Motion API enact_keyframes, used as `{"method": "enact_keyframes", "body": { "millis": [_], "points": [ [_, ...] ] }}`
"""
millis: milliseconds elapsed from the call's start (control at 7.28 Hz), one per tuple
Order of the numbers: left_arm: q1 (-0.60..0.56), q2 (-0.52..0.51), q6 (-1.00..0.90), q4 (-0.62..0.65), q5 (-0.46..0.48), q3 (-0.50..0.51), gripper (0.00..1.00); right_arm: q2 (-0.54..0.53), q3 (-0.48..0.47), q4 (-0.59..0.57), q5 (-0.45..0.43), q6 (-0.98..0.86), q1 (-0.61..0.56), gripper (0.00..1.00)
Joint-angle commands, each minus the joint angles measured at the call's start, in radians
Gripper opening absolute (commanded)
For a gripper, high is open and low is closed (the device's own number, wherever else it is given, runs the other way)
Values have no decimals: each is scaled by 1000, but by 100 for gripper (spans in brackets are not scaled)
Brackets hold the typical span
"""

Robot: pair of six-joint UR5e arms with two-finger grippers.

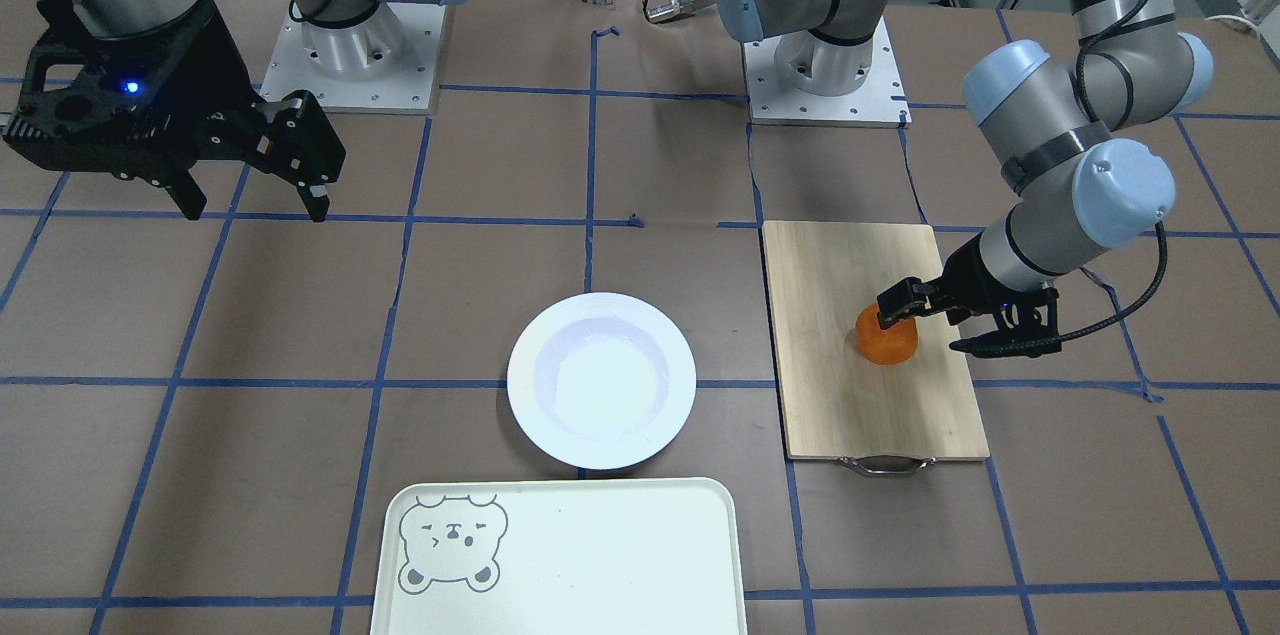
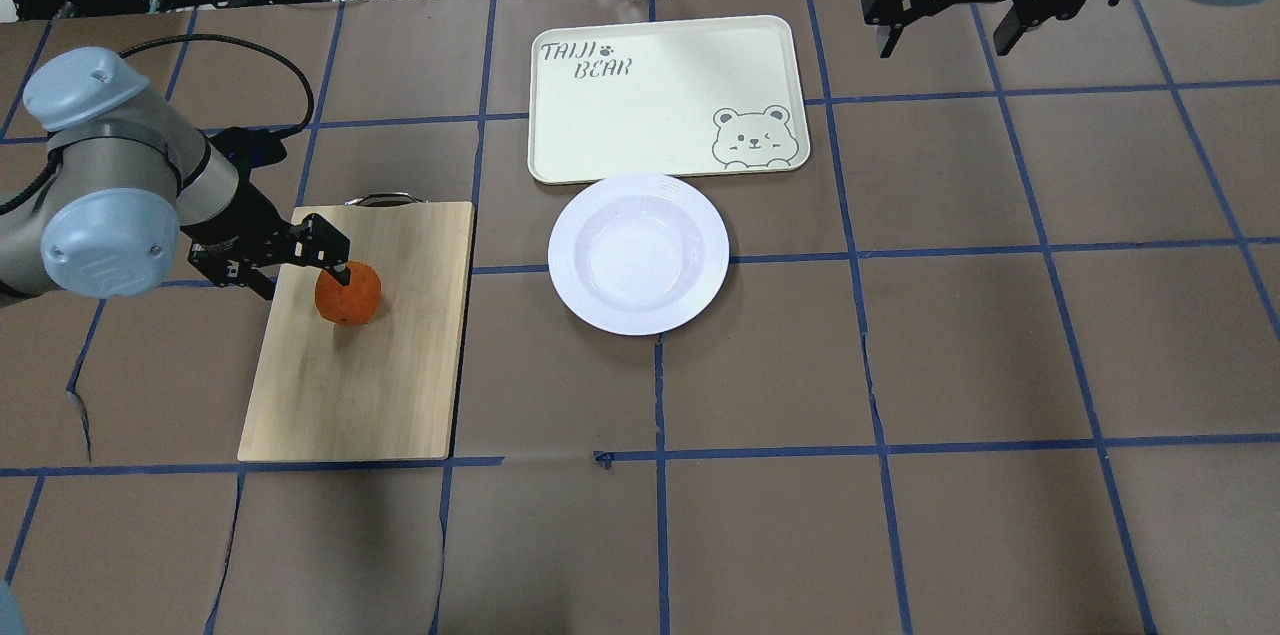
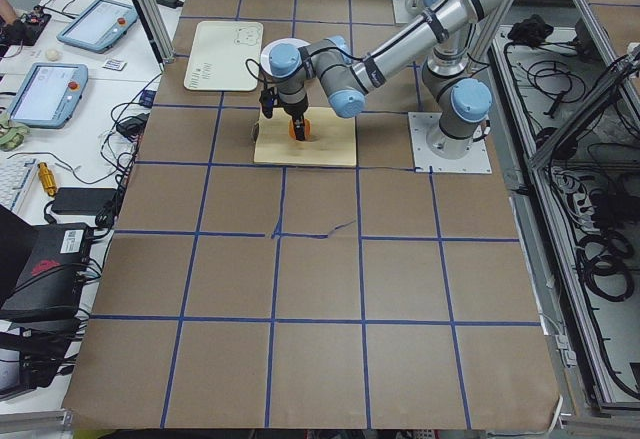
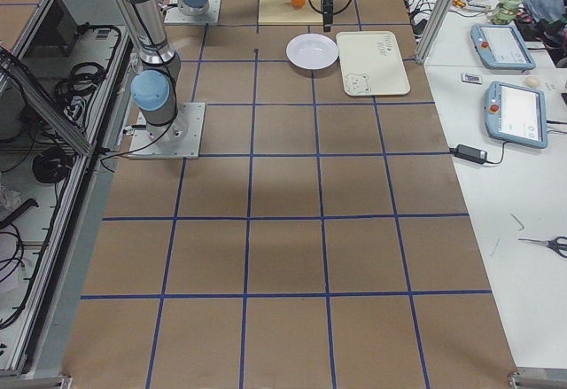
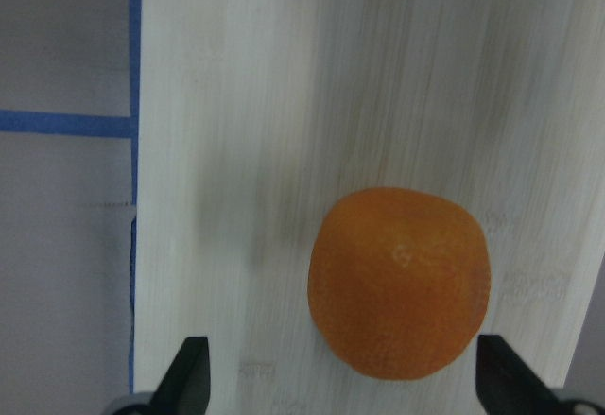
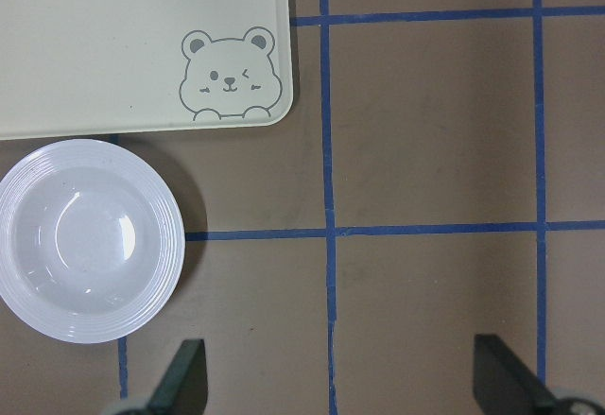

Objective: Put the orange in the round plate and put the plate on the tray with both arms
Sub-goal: 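Descend the left gripper over the orange and close on it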

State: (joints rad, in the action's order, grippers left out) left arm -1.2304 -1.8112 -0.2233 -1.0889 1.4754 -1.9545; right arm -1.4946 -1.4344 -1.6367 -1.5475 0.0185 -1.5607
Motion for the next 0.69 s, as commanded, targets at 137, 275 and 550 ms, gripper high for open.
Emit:
{"method": "enact_keyframes", "body": {
  "millis": [137, 275, 550],
  "points": [
    [-6, -51, 38, 35, -43, 0, 77, 20, 3, -5, -5, 8, 1, 100],
    [-6, -53, 39, 35, -43, 0, 23, 22, 2, -6, -2, 8, 1, 100],
    [-6, -48, 38, 49, -41, 11, 0, 24, 2, -6, -2, 8, 1, 100]
  ]
}}
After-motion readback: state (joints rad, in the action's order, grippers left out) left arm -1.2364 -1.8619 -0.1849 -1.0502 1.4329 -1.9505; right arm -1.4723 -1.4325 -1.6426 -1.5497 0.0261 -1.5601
